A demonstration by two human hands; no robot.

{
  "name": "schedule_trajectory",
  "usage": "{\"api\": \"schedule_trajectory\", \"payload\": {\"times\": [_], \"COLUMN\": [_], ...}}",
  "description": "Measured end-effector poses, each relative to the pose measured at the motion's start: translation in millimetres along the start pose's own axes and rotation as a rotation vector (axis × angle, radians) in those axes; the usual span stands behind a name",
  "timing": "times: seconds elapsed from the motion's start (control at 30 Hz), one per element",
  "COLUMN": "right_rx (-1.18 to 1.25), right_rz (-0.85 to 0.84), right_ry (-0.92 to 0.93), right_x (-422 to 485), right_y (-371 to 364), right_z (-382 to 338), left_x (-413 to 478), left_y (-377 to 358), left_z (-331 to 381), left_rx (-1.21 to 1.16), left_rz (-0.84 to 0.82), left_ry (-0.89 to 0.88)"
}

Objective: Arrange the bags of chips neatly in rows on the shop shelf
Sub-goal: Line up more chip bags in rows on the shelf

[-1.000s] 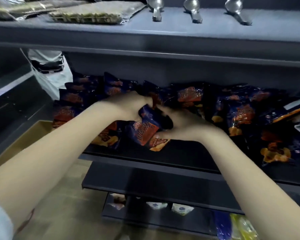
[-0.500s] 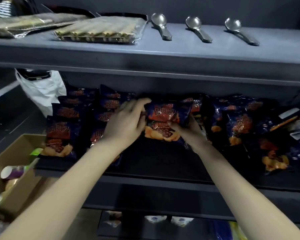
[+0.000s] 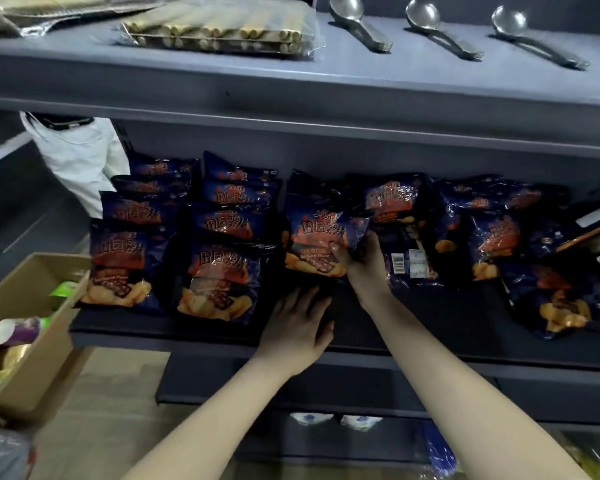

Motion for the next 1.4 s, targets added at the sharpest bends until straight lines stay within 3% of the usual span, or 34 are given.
{"api": "schedule_trajectory", "payload": {"times": [0.33, 0.63, 0.8, 0.97, 1.2, 1.4], "right_rx": [-0.367, -0.509, -0.729, -0.762, -0.804, -0.905], "right_rz": [0.124, 0.086, 0.094, 0.113, 0.292, 0.378], "right_ry": [0.185, 0.173, 0.3, 0.279, 0.233, 0.146], "right_x": [-15, -24, -37, -46, -89, -94], "right_y": [-7, -14, -24, -21, 22, 84], "right_z": [-13, -3, -13, -16, -9, 1], "left_x": [-3, -1, -3, -2, 0, 1], "left_y": [2, -1, 3, 5, 2, 21], "left_z": [-3, -3, -2, -2, 0, 38], "left_rx": [-0.008, 0.004, 0.038, 0.028, -0.019, -0.272], "left_rz": [0.071, 0.075, 0.094, 0.092, 0.127, 0.188], "left_ry": [0.024, -0.007, -0.018, -0.035, -0.102, -0.307]}}
Point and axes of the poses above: each hand's wrist, its own x-axis towards the middle knuckle, its own y-axis out of the back of the hand, z = x × y, the point moved 8 cm from there along x, towards the middle knuckle, and after that the axes turned 5 degrees about -z, right-handed, at the moved point
